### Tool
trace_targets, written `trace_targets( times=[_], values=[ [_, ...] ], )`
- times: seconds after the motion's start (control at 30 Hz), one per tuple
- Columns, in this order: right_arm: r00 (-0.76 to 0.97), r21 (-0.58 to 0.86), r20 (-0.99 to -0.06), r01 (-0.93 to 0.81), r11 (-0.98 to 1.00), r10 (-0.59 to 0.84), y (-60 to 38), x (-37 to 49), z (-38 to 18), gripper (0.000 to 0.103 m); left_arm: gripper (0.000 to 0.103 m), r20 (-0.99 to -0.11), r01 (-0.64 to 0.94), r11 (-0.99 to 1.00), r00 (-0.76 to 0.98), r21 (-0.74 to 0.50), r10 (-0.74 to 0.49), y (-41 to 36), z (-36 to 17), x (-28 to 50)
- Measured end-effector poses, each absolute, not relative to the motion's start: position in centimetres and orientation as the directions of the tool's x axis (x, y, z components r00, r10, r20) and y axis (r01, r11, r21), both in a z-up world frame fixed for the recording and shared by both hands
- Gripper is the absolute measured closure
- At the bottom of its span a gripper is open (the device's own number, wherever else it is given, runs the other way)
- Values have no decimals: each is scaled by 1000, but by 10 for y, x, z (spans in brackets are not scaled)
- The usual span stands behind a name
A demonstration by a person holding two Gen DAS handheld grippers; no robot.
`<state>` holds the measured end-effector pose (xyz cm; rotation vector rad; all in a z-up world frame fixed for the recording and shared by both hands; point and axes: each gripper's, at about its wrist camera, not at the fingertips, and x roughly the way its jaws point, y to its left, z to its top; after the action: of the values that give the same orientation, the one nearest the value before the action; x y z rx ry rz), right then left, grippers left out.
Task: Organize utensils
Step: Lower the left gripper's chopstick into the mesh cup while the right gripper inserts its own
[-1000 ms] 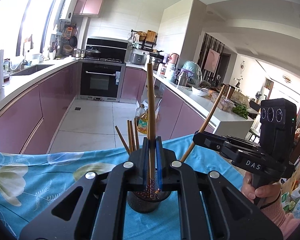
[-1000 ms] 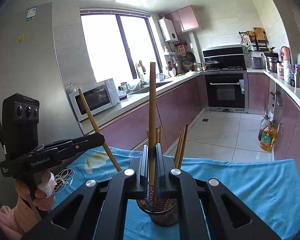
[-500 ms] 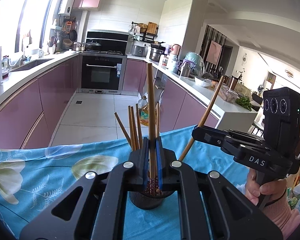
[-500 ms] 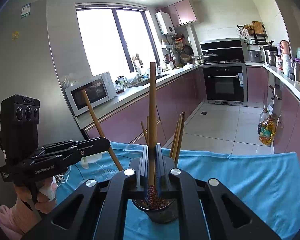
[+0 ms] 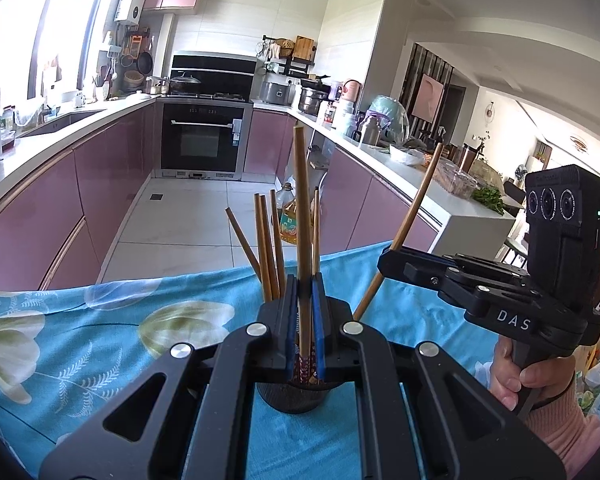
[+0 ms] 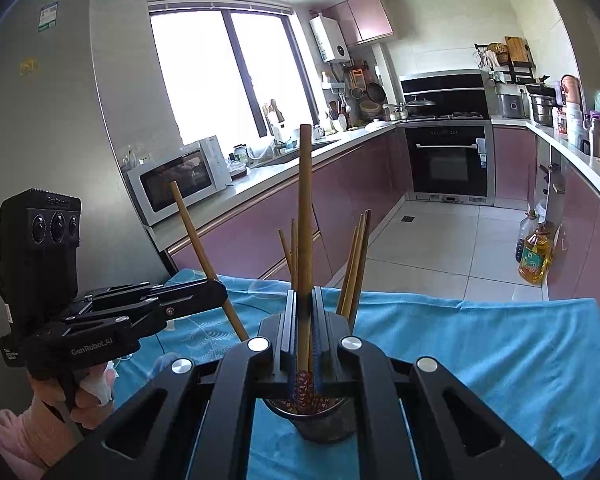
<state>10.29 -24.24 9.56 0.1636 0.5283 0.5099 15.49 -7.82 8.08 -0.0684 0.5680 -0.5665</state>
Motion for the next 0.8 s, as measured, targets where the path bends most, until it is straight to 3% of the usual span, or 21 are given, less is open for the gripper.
trace_targets(
  times=[0.8],
  values=[
    [724,281,-464,-426,860,510,-243,110,84,97,95,-509,486,847,684,-215,-522,-76,72,164]
  ],
)
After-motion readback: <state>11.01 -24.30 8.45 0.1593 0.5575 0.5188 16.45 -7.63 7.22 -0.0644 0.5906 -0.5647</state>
